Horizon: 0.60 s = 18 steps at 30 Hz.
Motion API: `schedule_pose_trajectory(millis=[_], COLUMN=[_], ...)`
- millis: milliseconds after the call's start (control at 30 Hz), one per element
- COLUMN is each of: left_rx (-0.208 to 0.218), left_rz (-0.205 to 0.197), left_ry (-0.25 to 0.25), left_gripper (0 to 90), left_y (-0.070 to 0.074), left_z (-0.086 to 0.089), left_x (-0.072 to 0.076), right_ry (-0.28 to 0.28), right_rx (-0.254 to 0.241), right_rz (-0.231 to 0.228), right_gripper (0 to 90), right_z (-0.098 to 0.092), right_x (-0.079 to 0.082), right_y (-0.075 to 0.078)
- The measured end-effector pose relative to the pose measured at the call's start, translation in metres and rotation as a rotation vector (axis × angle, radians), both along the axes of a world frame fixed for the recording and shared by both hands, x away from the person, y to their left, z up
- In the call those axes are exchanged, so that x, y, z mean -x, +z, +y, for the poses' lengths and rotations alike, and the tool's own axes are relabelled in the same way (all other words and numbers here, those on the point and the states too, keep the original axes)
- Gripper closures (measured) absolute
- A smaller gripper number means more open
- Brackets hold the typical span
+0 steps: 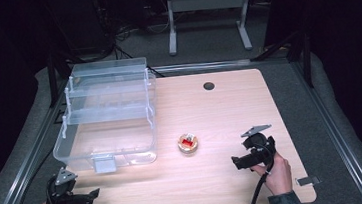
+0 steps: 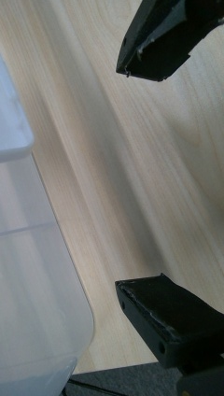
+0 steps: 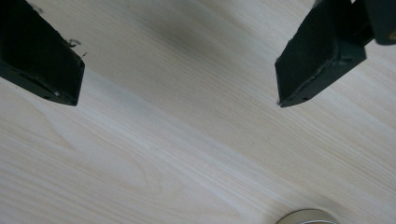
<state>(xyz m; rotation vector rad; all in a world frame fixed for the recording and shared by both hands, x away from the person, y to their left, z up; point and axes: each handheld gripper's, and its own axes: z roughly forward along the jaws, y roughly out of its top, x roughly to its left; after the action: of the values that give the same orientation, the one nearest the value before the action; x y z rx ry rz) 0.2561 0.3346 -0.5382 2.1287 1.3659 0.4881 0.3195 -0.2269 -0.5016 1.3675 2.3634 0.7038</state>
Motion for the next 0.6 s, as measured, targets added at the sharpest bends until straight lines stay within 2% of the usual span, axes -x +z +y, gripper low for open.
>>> schedule_pose_trajectory(millis=[300,533,567,600], left_rx=[-0.009,-0.006,-0.006,-0.009], left_rz=[0.001,0.005,0.006,0.01], left_ry=[-0.006,0.003,0.004,0.001], left_gripper=[0.1,0.1,0.1,0.1], left_y=[0.0,-0.001,-0.001,-0.001], left_z=[0.0,0.002,0.002,0.002], left_x=[0.001,0.002,0.002,0.002], right_ry=[0.062,0.106,0.116,0.123], right_rx=[0.02,0.014,0.001,0.012], right_rz=[0.002,0.01,0.012,0.01], right_gripper=[0.2,0.1,0.1,0.1], right_z=[0.024,0.044,0.047,0.051], right_x=[-0.012,-0.025,-0.026,-0.028], right_y=[0.007,0.011,0.011,0.011])
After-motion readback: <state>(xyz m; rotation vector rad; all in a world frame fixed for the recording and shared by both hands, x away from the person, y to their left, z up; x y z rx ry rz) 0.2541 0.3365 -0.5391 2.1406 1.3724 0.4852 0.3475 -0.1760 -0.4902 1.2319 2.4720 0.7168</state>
